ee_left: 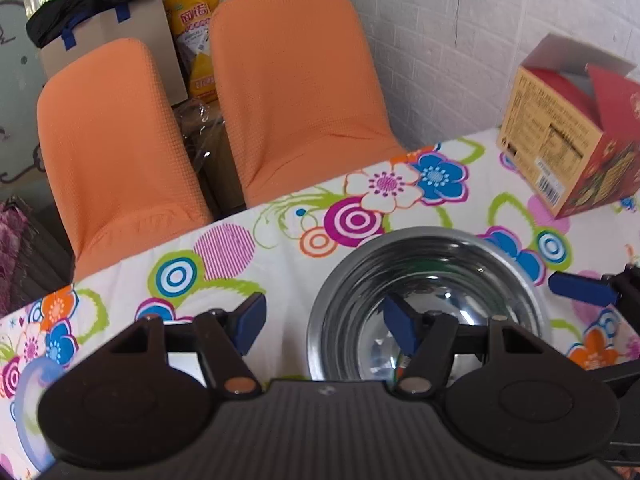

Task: Organize plates and bowls
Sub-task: 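Grasp the rim of the steel bowl with the left tool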

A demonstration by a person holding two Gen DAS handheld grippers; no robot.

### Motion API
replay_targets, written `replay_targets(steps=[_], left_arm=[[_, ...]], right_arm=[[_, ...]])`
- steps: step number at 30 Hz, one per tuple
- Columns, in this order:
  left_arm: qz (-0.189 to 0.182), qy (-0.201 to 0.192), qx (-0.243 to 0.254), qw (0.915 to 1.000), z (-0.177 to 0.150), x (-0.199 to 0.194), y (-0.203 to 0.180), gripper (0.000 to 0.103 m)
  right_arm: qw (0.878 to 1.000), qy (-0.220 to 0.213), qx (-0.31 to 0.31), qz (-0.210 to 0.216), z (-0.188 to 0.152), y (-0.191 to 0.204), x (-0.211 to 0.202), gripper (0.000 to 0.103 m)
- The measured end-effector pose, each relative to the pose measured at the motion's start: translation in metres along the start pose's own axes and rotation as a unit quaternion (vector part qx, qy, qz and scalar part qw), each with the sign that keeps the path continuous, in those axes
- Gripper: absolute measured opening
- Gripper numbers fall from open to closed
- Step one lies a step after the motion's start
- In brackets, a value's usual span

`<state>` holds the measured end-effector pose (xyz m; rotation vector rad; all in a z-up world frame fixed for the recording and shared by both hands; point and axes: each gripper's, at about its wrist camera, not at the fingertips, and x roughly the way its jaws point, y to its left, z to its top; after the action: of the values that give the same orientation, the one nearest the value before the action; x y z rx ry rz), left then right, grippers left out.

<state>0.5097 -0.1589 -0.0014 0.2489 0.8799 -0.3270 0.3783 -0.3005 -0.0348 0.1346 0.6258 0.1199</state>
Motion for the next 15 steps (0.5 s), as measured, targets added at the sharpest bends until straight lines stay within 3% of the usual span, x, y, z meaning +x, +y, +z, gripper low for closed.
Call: replay_targets(steps=[5, 15], left_arm=[[-0.009, 0.014, 0.004, 0.9998, -0.004, 0.013, -0.008, 0.066], [-0.051, 0.038, 0.005, 0.9980, -0.016, 0.025, -0.021, 0.067]], right_arm=[[0.997, 0.045, -0.054, -0.029, -0.001, 0.005, 0.024, 0.071], [0.994, 0.075, -0.080, 0.023, 0.000, 0.024, 0.031, 0.071]])
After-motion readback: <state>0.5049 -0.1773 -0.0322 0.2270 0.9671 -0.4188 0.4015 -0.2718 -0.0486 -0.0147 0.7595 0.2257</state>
